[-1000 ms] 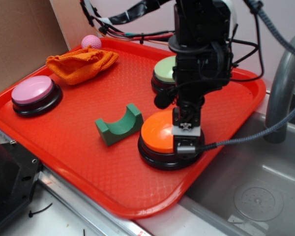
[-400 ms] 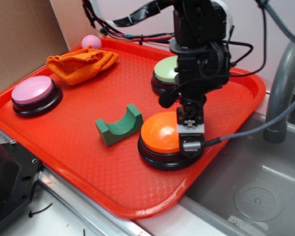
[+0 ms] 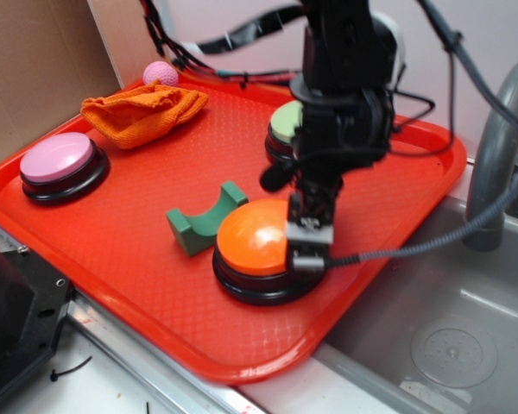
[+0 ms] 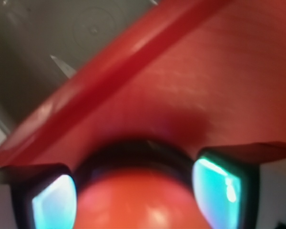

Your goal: Push the orange button.

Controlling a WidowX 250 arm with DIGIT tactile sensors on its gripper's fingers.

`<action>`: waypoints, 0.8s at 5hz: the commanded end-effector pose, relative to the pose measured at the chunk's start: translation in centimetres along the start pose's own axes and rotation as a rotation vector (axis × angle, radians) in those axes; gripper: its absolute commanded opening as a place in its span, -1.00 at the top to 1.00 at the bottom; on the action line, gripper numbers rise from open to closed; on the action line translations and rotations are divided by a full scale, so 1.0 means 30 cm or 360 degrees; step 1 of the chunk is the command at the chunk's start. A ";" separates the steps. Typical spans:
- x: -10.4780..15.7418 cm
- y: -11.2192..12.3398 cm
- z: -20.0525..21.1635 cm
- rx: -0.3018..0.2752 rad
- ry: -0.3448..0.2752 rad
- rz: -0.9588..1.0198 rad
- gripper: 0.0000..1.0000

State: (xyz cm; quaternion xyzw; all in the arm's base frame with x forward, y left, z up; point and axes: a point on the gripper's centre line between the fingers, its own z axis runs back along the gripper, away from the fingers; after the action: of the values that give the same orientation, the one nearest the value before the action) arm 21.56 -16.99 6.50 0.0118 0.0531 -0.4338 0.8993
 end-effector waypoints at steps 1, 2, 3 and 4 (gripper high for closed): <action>-0.023 -0.002 0.224 0.0145 -0.0215 0.0091 -1.00; -0.042 -0.004 0.255 0.0134 -0.0228 0.0110 -1.00; -0.065 -0.006 0.302 0.0147 -0.0179 0.0141 -1.00; -0.088 -0.005 0.325 0.0148 -0.0209 0.0166 -1.00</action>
State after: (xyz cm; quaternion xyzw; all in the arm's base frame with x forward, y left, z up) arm 20.79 -15.12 14.74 0.0351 0.0060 -0.3892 0.9205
